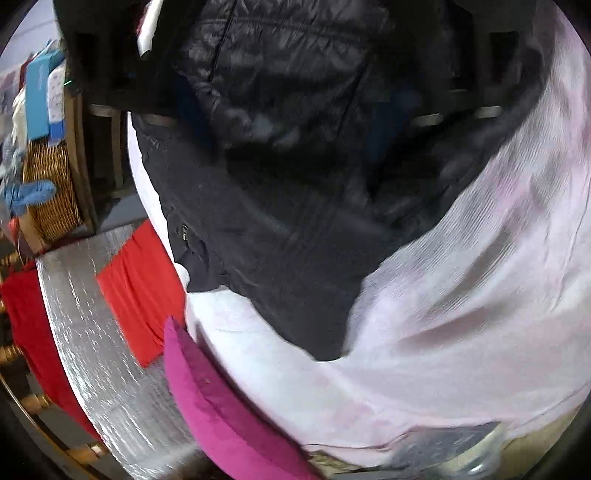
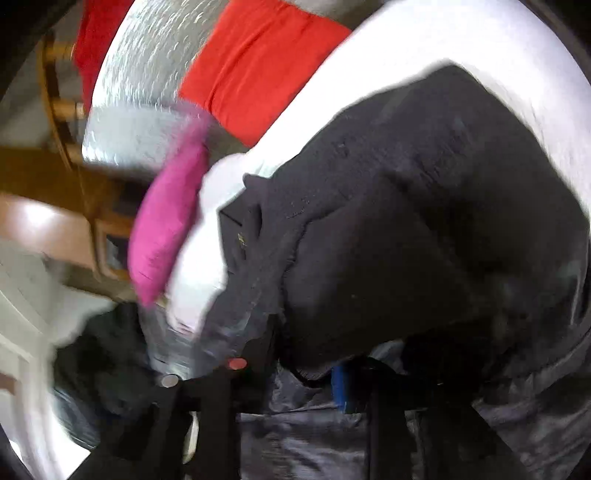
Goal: Fold large clothes
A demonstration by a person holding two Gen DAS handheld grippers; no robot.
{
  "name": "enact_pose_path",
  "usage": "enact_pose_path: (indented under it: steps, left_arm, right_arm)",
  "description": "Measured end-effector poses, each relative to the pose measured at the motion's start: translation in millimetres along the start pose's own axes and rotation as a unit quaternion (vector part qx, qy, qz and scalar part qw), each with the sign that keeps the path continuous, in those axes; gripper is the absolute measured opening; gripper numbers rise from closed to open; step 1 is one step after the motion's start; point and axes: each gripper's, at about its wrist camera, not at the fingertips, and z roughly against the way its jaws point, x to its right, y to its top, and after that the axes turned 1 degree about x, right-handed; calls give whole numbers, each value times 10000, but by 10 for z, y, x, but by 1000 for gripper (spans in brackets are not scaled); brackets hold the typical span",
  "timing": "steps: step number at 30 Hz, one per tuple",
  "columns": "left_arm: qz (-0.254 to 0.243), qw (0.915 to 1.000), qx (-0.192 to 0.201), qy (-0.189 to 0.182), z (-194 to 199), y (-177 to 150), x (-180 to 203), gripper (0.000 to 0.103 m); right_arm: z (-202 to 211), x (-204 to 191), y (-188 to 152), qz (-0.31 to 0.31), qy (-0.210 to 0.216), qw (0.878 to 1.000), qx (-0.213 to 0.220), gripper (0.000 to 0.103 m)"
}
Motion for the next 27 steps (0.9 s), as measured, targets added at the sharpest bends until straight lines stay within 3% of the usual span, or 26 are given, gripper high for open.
enact_pose_path:
  steps: [1,3,5,6,8,10,11,12,13,15,18,22,25,27]
  left_arm:
    - [-195,9993,-13,308,-27,48,42,15]
    - [-177,9995,163,219,42,92,37,14]
    - [-407,9975,490,313,127,88,71,14]
    - [-509,9966,507,404,108,75,74,14]
    - [-455,9956,324,758,-38,51,-15,14]
    - [-257,9960,62,853,-163,33,-168,26]
    - [-266,9969,17,747,-160,21,-198,26]
    - [-316,9970,43,701,-131,18,-198,35]
    - [-394,9968,71,698,-81,14,-187,53]
    - [-494,9970,74,585,54,-8,-147,67]
    - [-689,9944,430,678,337,-51,-67,70]
    - [-942,9887,918,719,626,-28,54,71]
    - [-1266,9818,1185,775,630,36,248,73]
    - [-1484,9787,1214,735,507,78,392,75]
  right_arm:
    - [95,-178,0,392,-89,9991,161,22]
    - [314,-490,-34,1093,-139,9927,484,21]
    - [509,-802,-160,2014,-141,9756,859,21]
    - [479,-828,-185,2114,-215,9731,888,22]
    - [111,-526,-192,1727,-569,9827,340,28]
    - [-168,-91,-249,1031,-846,9908,-211,47]
    - [-183,92,-294,740,-674,9947,-223,49]
    - [-143,147,-298,670,-466,9966,-121,50]
    - [-85,158,-298,683,-383,9969,-45,58]
    - [23,102,-273,771,-321,9965,69,72]
    - [233,66,-225,843,-305,9958,212,73]
    - [625,175,-164,625,-459,9944,712,73]
    - [756,-26,-176,875,-233,9906,1029,73]
    - [720,-245,-162,1233,8,9873,1001,73]
